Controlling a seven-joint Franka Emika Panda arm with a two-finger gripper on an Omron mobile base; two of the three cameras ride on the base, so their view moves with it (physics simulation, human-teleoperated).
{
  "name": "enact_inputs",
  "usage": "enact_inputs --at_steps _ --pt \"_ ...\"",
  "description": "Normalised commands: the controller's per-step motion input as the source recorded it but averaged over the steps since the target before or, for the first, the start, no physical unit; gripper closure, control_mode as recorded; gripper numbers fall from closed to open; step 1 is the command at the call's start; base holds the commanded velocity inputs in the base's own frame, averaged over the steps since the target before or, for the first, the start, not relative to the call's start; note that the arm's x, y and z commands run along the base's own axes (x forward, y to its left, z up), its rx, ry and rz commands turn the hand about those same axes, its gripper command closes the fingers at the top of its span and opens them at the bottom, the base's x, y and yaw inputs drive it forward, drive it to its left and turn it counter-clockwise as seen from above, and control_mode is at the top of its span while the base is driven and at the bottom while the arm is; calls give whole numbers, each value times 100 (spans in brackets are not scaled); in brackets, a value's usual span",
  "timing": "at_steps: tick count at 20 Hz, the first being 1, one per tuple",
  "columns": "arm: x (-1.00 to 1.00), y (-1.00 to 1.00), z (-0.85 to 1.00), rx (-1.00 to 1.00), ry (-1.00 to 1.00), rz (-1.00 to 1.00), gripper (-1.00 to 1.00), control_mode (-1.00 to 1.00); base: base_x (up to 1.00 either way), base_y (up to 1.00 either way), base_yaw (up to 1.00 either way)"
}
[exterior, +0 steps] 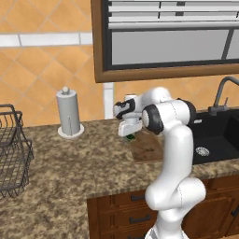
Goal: Pick up the sponge from the counter and clean the cutting board by briefly scrubbing or pressing down on the cutting board. Once finished, release the sponge.
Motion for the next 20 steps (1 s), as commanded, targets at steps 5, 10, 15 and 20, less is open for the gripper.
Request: enact_inputs --at_steps 5,10,15,20 --pt "-10 -54 -48 -6 -3 -4 100 -100 0 0 0" --pt "15 -44 22 3 -1 -7 100 -100 0 0 0" --pt "32 -7 35 4 0 -6 100 -100 0 0 0" --pt "-1 -6 -46 -6 0 -1 100 -100 0 0 0"
